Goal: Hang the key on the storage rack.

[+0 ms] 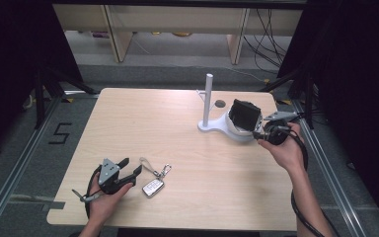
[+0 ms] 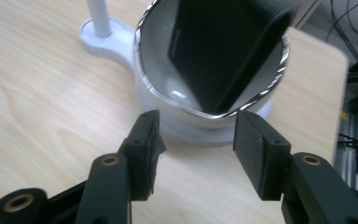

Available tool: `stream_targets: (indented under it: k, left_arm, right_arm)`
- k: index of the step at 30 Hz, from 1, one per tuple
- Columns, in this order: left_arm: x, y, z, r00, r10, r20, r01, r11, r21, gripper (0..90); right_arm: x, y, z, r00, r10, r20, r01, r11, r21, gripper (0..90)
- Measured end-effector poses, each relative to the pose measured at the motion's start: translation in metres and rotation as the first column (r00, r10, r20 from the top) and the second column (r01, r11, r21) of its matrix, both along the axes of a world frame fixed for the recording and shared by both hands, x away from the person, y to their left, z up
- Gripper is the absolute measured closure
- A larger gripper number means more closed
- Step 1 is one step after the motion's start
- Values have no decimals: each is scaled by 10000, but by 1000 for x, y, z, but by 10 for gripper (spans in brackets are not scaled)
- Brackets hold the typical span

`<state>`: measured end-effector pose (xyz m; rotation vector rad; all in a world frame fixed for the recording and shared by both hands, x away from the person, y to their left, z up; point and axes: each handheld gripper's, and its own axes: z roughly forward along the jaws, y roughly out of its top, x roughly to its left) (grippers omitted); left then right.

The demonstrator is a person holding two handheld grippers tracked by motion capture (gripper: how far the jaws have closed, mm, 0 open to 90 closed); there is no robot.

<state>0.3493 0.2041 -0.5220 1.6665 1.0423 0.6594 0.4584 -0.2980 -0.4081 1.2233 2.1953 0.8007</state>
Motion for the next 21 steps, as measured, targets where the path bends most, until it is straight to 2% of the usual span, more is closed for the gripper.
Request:
stream_targets:
  k: [1,2,4,8,13,14,15,16,18,21]
  left_arm:
    - [0,0,0,10000,23,-6,-23,10000,-2,401]
    - [0,0,0,10000,71,-23,-71,10000,-35,401]
    - [-1,0,0,10000,70,-25,-70,10000,14,404]
    - [-1,-1,0,10000,-38,84,38,10000,23,416]
    - [-1,-2,0,9999,-109,6,109,9999,55,430]
    - [-1,-2,0,9999,-118,14,118,9999,47,436]
    - [-2,-2,0,9999,-135,20,135,9999,43,441]
    - [-1,-2,0,9999,-157,23,157,9999,51,445]
    - [-1,-2,-1,9999,-169,32,169,9999,24,454]
    - [-2,-2,0,9999,-119,55,119,9999,-35,469]
  right_arm:
    - [-4,3,-7,9999,-33,-108,34,9999,144,535]
    - [-5,3,-13,9999,124,-4,-124,9999,106,551]
    - [-14,8,-27,9997,7,-225,5,9985,550,613]
    - [-23,13,-50,9993,373,64,-377,9953,888,690]
    - [-39,23,-67,9997,239,45,-243,9900,1392,778]
    - [-41,24,-70,9993,299,220,-323,9920,1222,799]
    - [-44,26,-70,9995,291,134,-304,9928,1161,818]
    - [-43,25,-72,9980,487,413,-526,9936,1000,836]
    - [-46,25,-75,9985,277,475,-330,9929,1142,855]
    - [-49,25,-79,9993,313,211,-334,9934,1100,867]
